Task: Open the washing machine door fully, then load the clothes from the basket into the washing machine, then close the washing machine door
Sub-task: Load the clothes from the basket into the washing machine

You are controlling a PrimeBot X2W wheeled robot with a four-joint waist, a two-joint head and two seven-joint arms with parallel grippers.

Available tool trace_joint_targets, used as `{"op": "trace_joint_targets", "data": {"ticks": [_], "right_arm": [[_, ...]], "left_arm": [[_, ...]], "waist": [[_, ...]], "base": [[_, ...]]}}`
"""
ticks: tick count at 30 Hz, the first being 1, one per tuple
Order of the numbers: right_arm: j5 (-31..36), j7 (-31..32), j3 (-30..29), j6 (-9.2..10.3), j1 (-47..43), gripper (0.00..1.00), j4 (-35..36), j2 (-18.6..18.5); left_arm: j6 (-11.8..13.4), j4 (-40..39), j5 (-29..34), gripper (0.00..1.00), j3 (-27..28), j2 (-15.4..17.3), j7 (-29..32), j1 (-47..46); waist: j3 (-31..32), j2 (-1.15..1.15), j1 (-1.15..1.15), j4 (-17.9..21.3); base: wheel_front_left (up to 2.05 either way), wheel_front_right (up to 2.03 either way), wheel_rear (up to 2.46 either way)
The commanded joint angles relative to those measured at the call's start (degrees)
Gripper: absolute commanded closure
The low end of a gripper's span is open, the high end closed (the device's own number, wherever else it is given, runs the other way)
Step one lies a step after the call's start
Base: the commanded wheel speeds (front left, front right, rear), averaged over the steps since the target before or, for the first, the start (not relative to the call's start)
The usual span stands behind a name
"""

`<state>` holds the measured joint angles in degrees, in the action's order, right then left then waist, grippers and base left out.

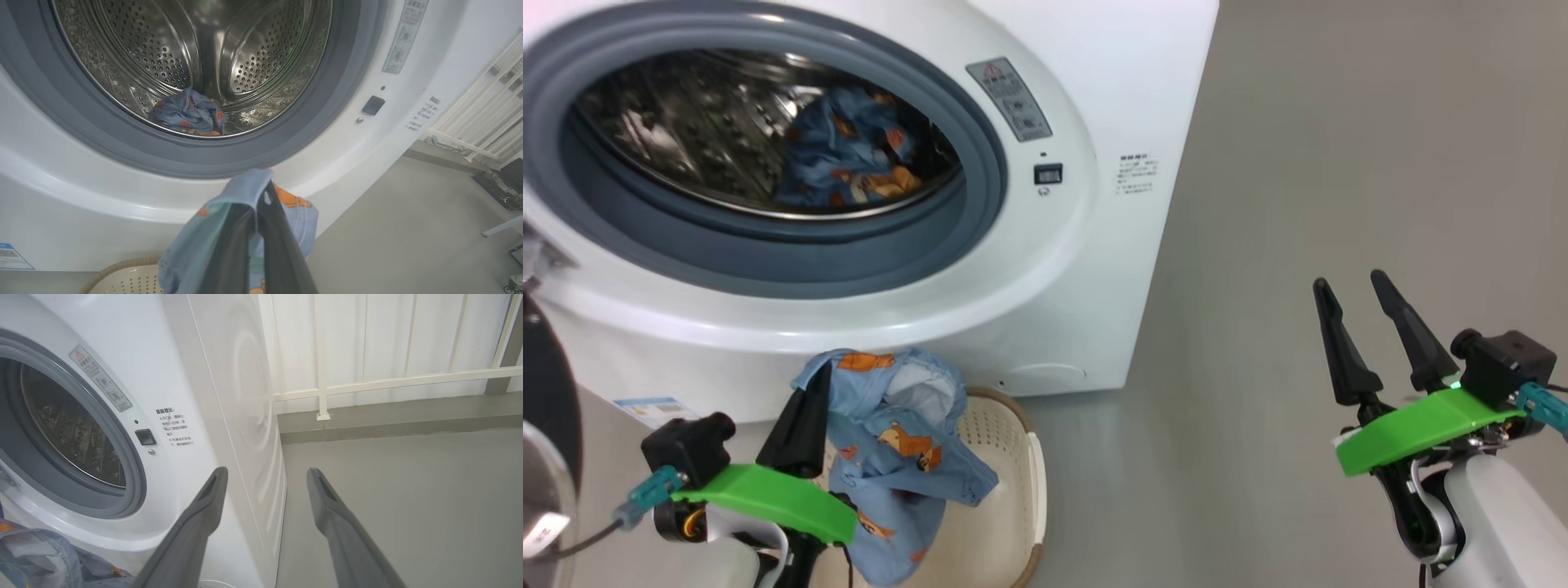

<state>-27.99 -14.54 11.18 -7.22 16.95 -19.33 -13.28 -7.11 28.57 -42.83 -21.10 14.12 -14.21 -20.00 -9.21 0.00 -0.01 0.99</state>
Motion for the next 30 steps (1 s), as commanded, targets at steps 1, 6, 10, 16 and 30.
{"op": "trace_joint_targets", "data": {"ticks": [1, 6, 10, 16, 30], "right_arm": [[-0.46, -0.46, 1.11, -0.26, -0.89, 0.00, 1.01, -0.90], [-0.80, -0.46, 1.37, -0.26, -1.76, 0.00, 0.80, -1.20], [-0.96, -0.46, 1.56, -0.26, -2.13, 0.00, 0.87, -1.29], [-1.11, -0.46, 1.94, -0.26, -2.12, 0.00, 1.09, -1.18], [-0.64, -0.46, 1.76, -0.26, -0.67, 0.00, 1.93, -0.88]], "left_arm": [[-0.22, -3.20, 1.24, 1.00, 2.82, 0.78, -0.78, 0.31], [0.11, -8.59, 3.15, 1.00, 4.59, -0.45, -0.78, 2.74], [0.59, -11.18, 3.36, 1.00, 5.35, -0.77, -0.78, 3.79], [1.59, -12.83, 3.33, 1.00, 6.17, -0.31, -0.78, 3.50], [2.71, -10.45, 4.21, 1.00, 8.35, 2.75, -0.03, -5.66]], "waist": [[2.05, 0.00, 0.01, -1.04], [3.66, 0.00, 0.01, -1.32], [4.08, 0.00, 0.01, -1.28], [3.78, 0.00, 0.01, -0.59], [-0.34, 0.00, 0.01, 1.89]], "base": [[0.00, 0.00, 0.00], [0.00, 0.00, 0.00], [0.00, 0.00, 0.00], [0.00, 0.00, 0.00], [0.00, 0.00, 0.00]]}}
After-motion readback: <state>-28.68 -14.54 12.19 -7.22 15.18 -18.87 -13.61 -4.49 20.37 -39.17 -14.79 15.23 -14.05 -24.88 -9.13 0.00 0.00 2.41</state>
